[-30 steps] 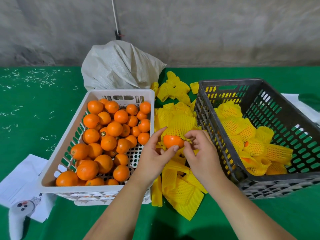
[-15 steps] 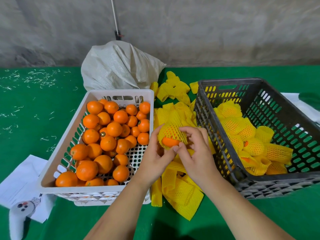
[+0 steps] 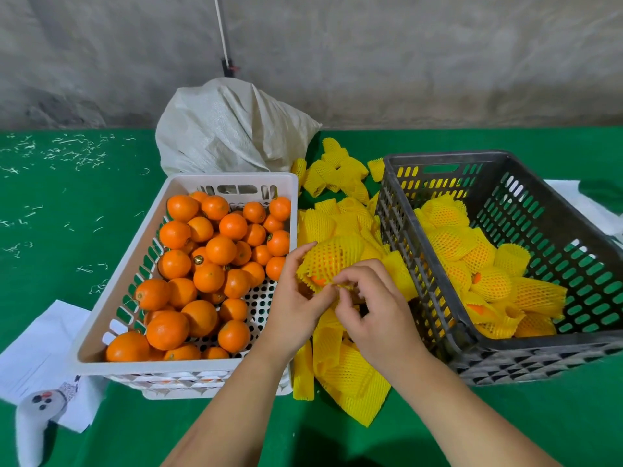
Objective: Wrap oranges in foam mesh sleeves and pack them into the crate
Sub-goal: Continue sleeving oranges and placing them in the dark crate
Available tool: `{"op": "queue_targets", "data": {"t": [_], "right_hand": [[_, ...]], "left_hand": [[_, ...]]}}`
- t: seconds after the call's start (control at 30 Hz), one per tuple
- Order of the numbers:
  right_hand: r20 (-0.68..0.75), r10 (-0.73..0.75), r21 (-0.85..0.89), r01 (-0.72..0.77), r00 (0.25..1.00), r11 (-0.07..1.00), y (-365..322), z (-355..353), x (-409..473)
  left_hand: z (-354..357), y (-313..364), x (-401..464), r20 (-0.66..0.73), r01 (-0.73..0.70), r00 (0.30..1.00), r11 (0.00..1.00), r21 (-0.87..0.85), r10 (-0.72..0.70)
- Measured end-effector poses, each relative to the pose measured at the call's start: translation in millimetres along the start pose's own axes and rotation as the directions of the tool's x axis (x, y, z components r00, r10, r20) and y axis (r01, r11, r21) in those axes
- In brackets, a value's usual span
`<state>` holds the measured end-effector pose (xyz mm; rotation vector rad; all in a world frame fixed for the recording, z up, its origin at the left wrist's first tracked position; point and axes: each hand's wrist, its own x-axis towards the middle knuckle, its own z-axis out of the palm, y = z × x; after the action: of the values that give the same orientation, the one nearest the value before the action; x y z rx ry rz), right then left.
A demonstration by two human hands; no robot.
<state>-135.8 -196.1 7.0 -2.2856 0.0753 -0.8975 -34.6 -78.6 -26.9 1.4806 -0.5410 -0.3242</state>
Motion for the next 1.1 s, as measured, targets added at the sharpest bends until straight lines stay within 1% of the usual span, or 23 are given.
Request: {"op": "queue_targets", "data": {"t": [0.03,0.1,0.13,0.17,0.23,0.3,0.33,0.4,0.47,0.53,0.6,0.63,0.67,0.7,0.73,0.77,0.8,0.83,0.87,1.0,1.07,1.1], "right_hand": [[0.015,0.074,0.010,-0.074,0.997,0.997,1.9,0.9,-1.2],[0.115,0.240,0.010,-0.243,0.964,0.970,7.2,1.3,-1.8],[0.174,0.282,0.022,-0.290,0.943,0.957,8.6,1.7,-1.4],[0.211,0.287,0.042,-0.302,0.934,0.952,9.4,2.3,-0.6],[0.205,0.263,0.057,-0.280,0.943,0.958,10.4,2.8,2.0],[0.140,0.238,0.014,-0.242,0.961,0.970,11.3,0.9,4.7],[0.099,0.214,-0.010,-0.214,0.972,0.977,11.9,0.1,4.9],[0.013,0.153,-0.015,-0.153,0.988,0.988,12.3,-0.1,1.7],[-0.037,0.099,-0.003,-0.099,0.994,0.995,11.6,1.9,-4.0],[-0.014,0.083,-0.007,-0.083,0.996,0.997,9.9,4.0,-10.1],[0.015,0.148,0.046,-0.148,0.989,0.988,8.1,3.6,-12.8],[0.006,0.230,0.123,-0.229,0.973,0.966,6.0,2.4,-11.3],[0.003,0.339,0.228,-0.331,0.941,0.916,3.0,0.6,-8.5],[0.037,0.450,0.338,-0.435,0.892,0.835,-0.6,-0.8,-4.5],[0.119,0.532,0.420,-0.528,0.838,0.738,-3.5,-0.8,0.4],[0.224,0.570,0.445,-0.603,0.791,0.662,-5.2,0.8,4.8],[0.314,0.579,0.422,-0.656,0.753,0.626,-6.2,4.2,8.2],[0.359,0.580,0.388,-0.682,0.731,0.620,-6.6,7.8,9.8],[0.362,0.591,0.372,-0.693,0.721,0.618,-6.5,10.2,11.1],[0.277,0.633,0.456,-0.679,0.723,0.575,-2.1,10.7,10.8],[0.271,0.642,0.485,-0.678,0.717,0.552,-1.5,12.3,8.4],[0.292,0.640,0.520,-0.679,0.711,0.518,-2.0,12.4,8.7]], "left_hand": [[-0.2,0.0,0.0,0.000,0.009,1.000,0.999,-0.051,-0.009],[-1.6,-1.2,-0.4,0.003,0.039,0.999,0.991,-0.128,-0.039],[-2.6,-2.0,-1.2,0.008,0.060,0.998,0.987,-0.148,-0.059],[-3.3,-2.8,-1.4,0.020,0.073,0.997,0.986,-0.151,-0.071],[-3.7,-3.5,-1.0,0.074,0.068,0.995,0.992,-0.107,-0.061],[-2.0,-3.7,-0.6,0.118,0.039,0.992,0.998,-0.045,-0.034],[-1.0,-3.9,-0.5,0.115,0.028,0.993,0.999,-0.027,-0.025],[0.1,-4.4,-0.6,0.068,0.021,0.998,1.000,-0.021,-0.019],[-0.2,-5.8,-0.4,0.014,0.015,1.000,1.000,-0.022,-0.015],[-0.4,-8.0,0.8,-0.029,0.009,1.000,1.000,-0.021,-0.010],[-0.2,-8.8,2.1,-0.060,0.007,0.998,1.000,-0.019,-0.008],[-0.3,-8.8,2.6,-0.067,-0.002,0.998,1.000,-0.009,0.002],[-0.4,-8.7,2.2,-0.064,-0.015,0.998,1.000,0.005,0.015],[-0.8,-8.5,1.3,-0.051,-0.023,0.998,1.000,0.019,0.024],[-0.9,-8.1,0.1,-0.029,-0.026,0.999,0.999,0.031,0.027],[-0.7,-7.5,-0.8,0.001,-0.028,1.000,0.998,0.054,0.028],[-0.1,-6.8,-1.3,0.034,-0.037,0.999,0.995,0.091,0.034],[0.6,-6.2,-1.8,0.066,-0.057,0.997,0.990,0.131,0.049],[1.9,-5.7,-1.7,0.087,-0.084,0.994,0.984,0.158,0.070],[6.1,-7.8,0.3,0.127,-0.121,0.987,0.976,0.180,0.099],[6.4,-9.4,-0.1,0.139,-0.136,0.984,0.968,0.209,0.108],[5.9,-9.7,-0.5,0.129,-0.141,0.985,0.962,0.232,0.113]]}}
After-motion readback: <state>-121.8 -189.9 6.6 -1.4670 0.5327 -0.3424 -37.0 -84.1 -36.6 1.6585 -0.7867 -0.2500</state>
